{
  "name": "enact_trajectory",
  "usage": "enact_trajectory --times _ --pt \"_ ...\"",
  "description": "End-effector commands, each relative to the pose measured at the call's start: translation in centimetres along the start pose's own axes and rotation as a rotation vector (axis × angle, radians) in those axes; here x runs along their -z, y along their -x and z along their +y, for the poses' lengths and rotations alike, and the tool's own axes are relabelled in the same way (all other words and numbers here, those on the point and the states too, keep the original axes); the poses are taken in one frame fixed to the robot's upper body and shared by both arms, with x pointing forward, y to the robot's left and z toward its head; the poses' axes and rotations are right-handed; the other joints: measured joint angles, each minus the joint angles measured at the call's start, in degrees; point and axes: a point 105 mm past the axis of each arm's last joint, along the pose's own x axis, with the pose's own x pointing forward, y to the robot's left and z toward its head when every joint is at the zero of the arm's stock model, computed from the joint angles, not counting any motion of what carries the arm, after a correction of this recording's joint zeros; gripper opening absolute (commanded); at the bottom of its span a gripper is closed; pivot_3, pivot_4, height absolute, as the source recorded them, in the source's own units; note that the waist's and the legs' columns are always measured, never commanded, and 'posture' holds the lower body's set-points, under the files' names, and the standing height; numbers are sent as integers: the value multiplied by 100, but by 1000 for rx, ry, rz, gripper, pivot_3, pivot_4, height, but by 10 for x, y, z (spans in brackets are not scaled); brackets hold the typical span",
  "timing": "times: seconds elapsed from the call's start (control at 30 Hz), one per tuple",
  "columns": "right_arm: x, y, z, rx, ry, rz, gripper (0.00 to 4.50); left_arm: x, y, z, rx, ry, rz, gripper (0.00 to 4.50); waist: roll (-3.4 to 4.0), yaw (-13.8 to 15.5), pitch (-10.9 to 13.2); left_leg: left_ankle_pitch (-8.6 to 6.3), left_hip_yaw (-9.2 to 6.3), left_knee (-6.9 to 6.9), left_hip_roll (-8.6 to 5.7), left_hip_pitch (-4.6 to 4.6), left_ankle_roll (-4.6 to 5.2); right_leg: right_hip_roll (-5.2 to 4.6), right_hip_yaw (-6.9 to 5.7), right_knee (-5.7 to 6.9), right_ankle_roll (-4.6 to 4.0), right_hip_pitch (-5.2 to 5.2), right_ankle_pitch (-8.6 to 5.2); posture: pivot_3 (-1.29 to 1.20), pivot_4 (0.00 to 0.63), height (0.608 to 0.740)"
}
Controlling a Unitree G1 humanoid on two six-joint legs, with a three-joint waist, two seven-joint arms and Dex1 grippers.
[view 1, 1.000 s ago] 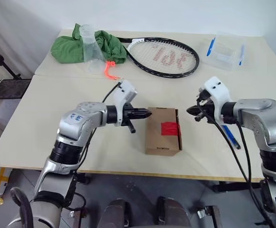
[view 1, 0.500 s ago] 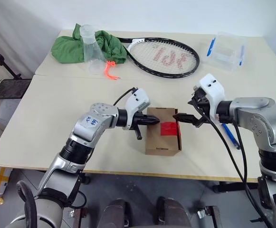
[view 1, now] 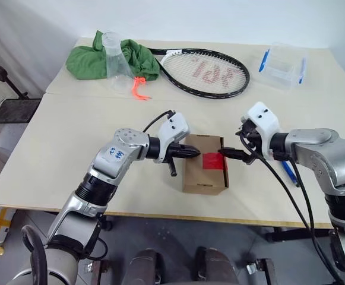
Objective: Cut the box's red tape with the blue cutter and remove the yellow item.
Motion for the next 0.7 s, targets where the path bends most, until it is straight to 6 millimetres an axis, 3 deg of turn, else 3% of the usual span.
enact_trajectory --times 0.03,0.2,0.47,0.7 --pt "37 0 -12 39 -37 140 4453 6 3 1 -15 13 23 0 -11 5 -7 0 -2 0 0 1 0 0 0 0 0 2 0 0 150 740" --pt "51 2 -19 52 -28 183 4453 8 3 0 -12 21 25 0 -24 -13 -12 0 -5 1 -1 -1 0 0 4 -3 0 4 0 0 150 740" --pt "66 -8 -12 3 4 235 4453 10 3 1 -16 29 35 0 -20 -32 -11 0 1 0 7 -1 0 6 7 -1 0 -3 0 0 150 740" --pt "76 0 -22 38 32 271 4453 14 12 6 -58 52 35 0 -23 -28 -13 0 0 3 8 2 0 6 8 -1 0 2 0 0 150 740"
